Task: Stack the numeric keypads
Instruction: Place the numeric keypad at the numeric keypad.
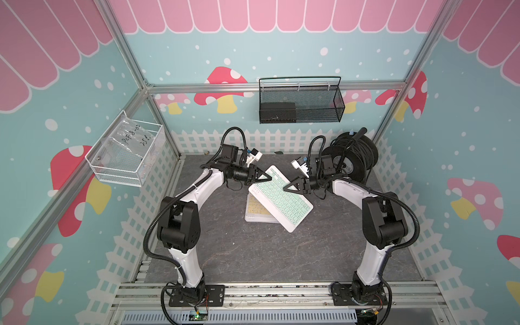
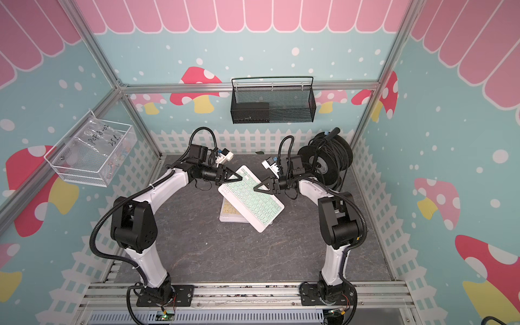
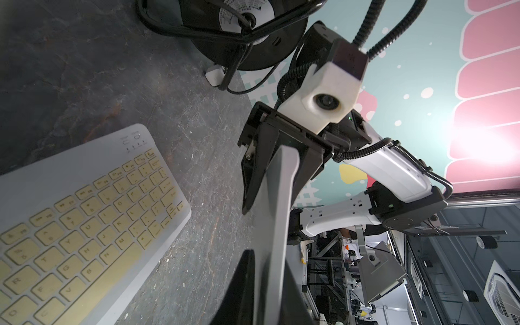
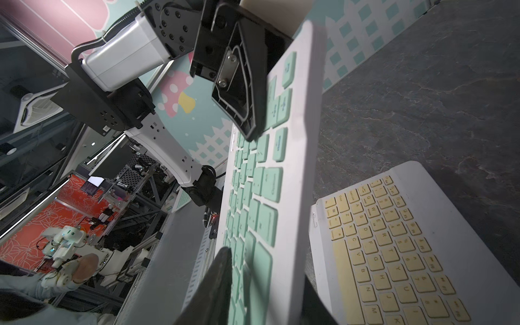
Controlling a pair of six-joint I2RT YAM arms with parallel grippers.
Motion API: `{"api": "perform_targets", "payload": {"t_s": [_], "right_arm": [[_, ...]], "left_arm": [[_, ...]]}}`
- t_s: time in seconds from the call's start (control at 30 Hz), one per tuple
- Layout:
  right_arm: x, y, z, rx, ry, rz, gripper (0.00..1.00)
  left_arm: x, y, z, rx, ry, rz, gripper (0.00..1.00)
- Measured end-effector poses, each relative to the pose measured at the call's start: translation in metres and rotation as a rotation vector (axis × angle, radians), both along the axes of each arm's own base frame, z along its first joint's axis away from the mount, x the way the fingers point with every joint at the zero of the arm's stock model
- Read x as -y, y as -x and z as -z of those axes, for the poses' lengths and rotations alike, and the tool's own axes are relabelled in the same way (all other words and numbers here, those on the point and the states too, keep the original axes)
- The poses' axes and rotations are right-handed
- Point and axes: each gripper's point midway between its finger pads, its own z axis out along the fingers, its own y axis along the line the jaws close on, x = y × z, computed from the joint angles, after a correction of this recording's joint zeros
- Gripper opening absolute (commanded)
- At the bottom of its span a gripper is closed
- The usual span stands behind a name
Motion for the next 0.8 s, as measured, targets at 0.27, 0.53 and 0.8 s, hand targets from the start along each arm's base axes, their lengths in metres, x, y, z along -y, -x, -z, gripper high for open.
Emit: {"api": "perform_targets", "payload": {"t_s": [0.27, 0.53, 0.8], "right_arm": [[0.0, -0.004, 0.004, -0.057, 0.006, 0.018, 0.16], [-0.002, -0.016, 0.02, -0.15, 0.035, 0.051, 0.03], [-0.008, -0.022, 0.02, -0.251, -0.008, 0.104, 0.03]], "left_arm": [[0.001, -0.023, -0.004, 0.009, 0.041, 0.02, 0.15], [0.0, -0.037, 0.001, 0.017, 0.029, 0.002, 0.26], [-0.015, -0.065, 0.003, 0.008, 0.004, -0.117, 0.46]]}}
